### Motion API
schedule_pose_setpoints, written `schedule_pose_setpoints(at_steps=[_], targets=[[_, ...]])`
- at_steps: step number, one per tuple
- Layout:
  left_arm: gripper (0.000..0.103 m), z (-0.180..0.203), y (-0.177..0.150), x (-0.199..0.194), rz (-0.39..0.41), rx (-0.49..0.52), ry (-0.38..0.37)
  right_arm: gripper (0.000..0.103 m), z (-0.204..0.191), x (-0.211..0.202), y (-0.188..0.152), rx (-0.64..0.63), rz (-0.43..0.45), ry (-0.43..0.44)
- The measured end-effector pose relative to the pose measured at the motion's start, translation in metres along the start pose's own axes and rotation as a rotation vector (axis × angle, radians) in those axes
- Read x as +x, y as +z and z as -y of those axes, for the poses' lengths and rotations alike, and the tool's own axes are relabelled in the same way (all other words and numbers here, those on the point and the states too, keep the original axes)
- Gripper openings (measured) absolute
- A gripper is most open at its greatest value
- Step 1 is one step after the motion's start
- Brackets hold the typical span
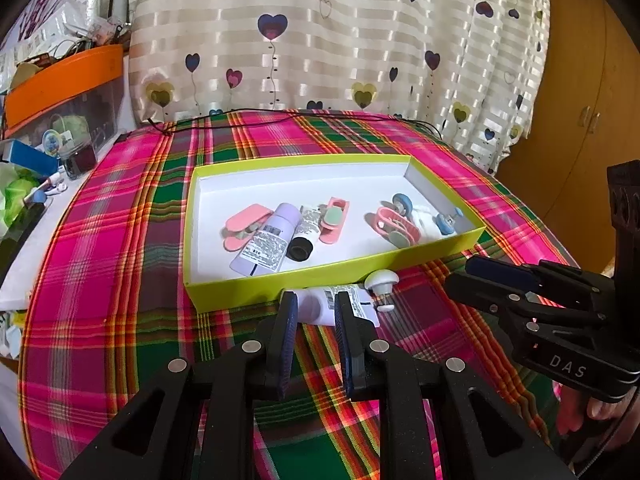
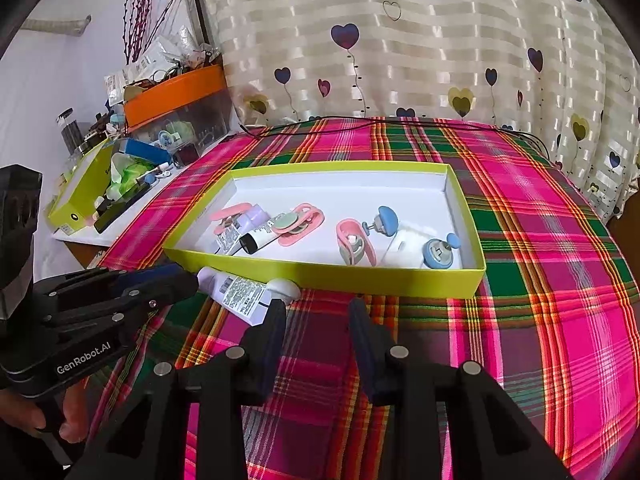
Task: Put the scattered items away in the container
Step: 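Move the right tool to the grey cap of the white bottle while the left tool approaches the lavender tube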
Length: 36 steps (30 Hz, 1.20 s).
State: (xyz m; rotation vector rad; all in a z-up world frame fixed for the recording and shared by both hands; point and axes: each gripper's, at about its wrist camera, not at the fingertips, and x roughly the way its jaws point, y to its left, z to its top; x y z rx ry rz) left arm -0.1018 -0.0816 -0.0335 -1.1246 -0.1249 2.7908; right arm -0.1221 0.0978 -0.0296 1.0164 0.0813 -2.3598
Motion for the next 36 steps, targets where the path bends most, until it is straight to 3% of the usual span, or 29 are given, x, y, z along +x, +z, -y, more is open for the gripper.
schedule_pose_setpoints(at_steps=[36], targets=[[0.019,-0.009,-0.004,0.016,-0.037,-0.021,-0.025,0.033,-0.013,0.028,0.001,-0.007,-0.066,0.029]])
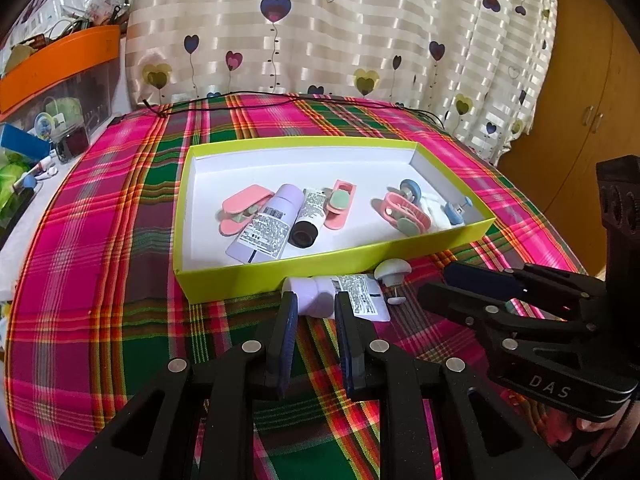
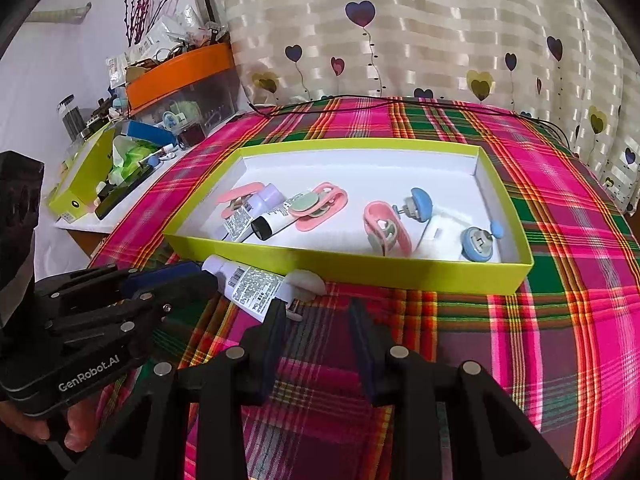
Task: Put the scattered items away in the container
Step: 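Move the right tool to the grey cap of the white bottle while the left tool approaches the lavender tube, then close the right tool on the white bottle's grey cap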
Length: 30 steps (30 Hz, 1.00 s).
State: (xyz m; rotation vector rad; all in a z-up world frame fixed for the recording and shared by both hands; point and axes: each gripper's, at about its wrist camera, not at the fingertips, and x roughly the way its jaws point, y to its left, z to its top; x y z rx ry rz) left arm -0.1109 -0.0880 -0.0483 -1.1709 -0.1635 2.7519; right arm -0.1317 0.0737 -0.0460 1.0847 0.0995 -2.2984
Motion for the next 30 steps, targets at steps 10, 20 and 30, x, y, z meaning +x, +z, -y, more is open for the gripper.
schedule_pose_setpoints(at_steps=[10,20,30], targets=[[0.019,-0.002,0.001,-0.001,0.005,-0.005,-0.013,0.033,-0.004,0.014,0.002,0.013,-0.022,0.023],[0.019,-0.002,0.000,0.001,0.003,-0.006,-0.014,0.029,-0.010,0.022,0.004,-0.014,-0.050,0.005],[0.019,-0.002,-0.001,0.003,-0.006,-0.008,-0.023,0.013,-0.010,0.022,0.002,-0.024,-0.057,-0.032]])
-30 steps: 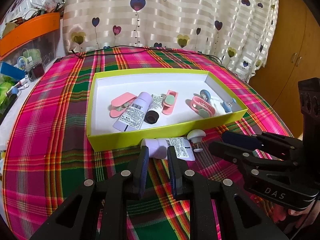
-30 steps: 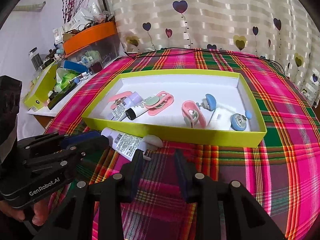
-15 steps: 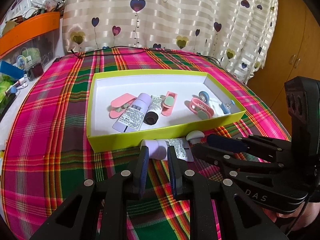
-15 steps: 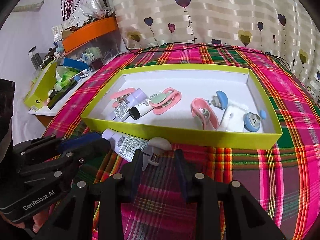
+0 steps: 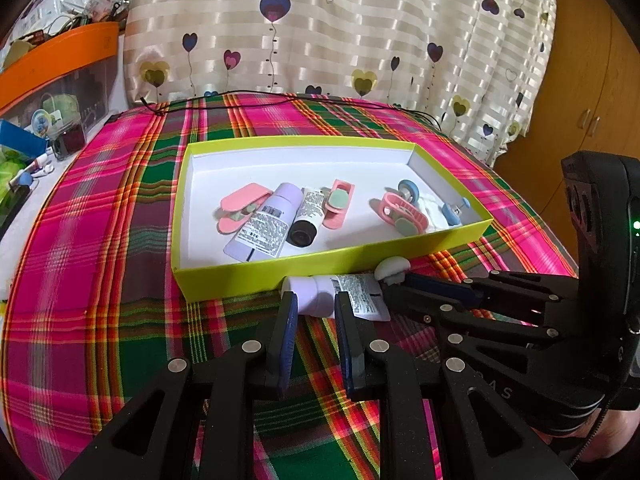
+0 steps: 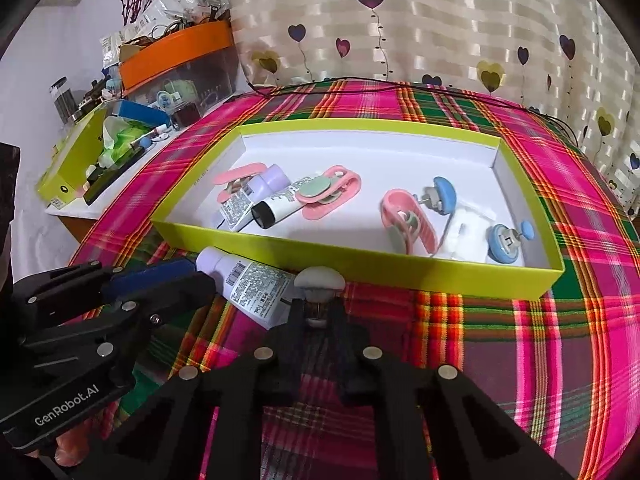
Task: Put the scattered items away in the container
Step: 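Close the right tool on the white bottle's grey cap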
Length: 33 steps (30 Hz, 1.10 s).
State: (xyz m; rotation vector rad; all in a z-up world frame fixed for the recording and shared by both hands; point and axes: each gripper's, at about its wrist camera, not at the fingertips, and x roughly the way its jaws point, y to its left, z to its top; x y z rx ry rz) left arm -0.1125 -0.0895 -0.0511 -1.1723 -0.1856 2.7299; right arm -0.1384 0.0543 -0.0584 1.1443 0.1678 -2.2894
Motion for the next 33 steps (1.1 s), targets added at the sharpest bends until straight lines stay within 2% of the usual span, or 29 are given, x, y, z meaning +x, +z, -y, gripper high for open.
schedule_pose_setpoints(at_steps=[11,18,25,33], targets=[[0.019,0.019,-0.008,0.000,-0.029,0.072,-0.083,0.013,0.014,-0.008,-0.004,0.038,0.013,-0.008],[0.019,0.004,0.000,-0.006,0.014,0.017,-0.011,0.013,0.015,-0.010,-0.005,0.042,0.019,0.000],[0.019,-0.001,0.003,-0.001,0.001,0.007,-0.038,0.013,0.016,-0.009,-0.005,0.043,0.017,0.008],[0.019,-0.008,0.005,0.000,0.011,-0.011,-0.023,0.013,0.015,-0.008,-0.005,0.037,0.011,0.009]])
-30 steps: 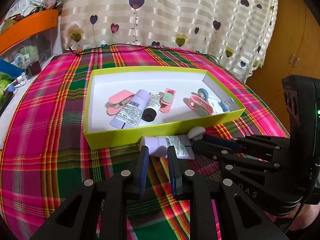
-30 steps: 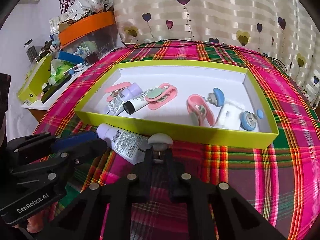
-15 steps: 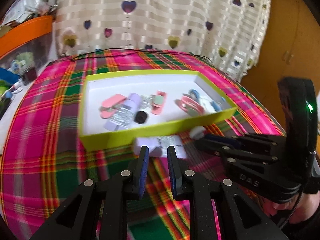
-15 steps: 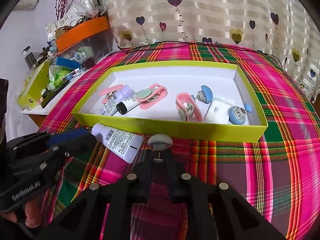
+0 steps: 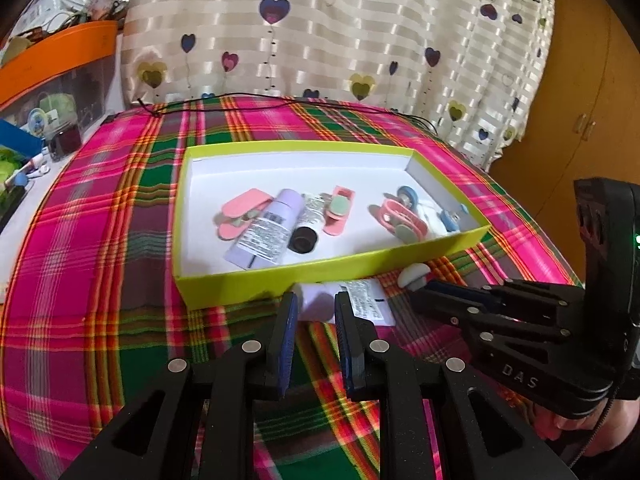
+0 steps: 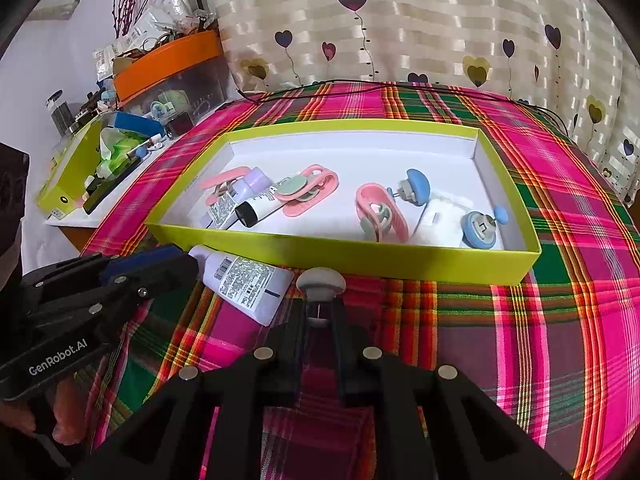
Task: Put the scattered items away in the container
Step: 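Close the right tool on the white bottle's grey cap, then close the left tool on the lavender tube while the right tool holds the white bottle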
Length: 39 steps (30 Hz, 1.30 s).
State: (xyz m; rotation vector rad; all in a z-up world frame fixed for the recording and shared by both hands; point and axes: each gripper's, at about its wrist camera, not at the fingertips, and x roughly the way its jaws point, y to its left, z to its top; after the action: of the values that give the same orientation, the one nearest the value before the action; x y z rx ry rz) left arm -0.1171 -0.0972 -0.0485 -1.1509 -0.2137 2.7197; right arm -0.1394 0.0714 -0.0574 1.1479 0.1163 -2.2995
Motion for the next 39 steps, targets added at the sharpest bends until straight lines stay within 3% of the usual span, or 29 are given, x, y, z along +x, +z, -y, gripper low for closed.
schedule_pose_setpoints(at_steps=[8,21,27,39], targets=[[0.020,0.008,-0.003,0.008,-0.038,0.027,-0.048,0.013,0.000,0.001,0.000,0.001,-0.003,0.002],[0.020,0.040,-0.013,-0.006,-0.028,0.151,-0.162,0.013,0.014,-0.009,-0.005,0.041,0.014,-0.029],[0.020,0.036,-0.003,-0.011,0.013,0.175,-0.131,0.013,0.019,-0.012,-0.007,0.052,0.020,-0.030],[0.026,0.038,-0.005,0.007,-0.051,0.217,-0.179,0.013,0.021,-0.013,-0.008,0.058,0.027,-0.022]])
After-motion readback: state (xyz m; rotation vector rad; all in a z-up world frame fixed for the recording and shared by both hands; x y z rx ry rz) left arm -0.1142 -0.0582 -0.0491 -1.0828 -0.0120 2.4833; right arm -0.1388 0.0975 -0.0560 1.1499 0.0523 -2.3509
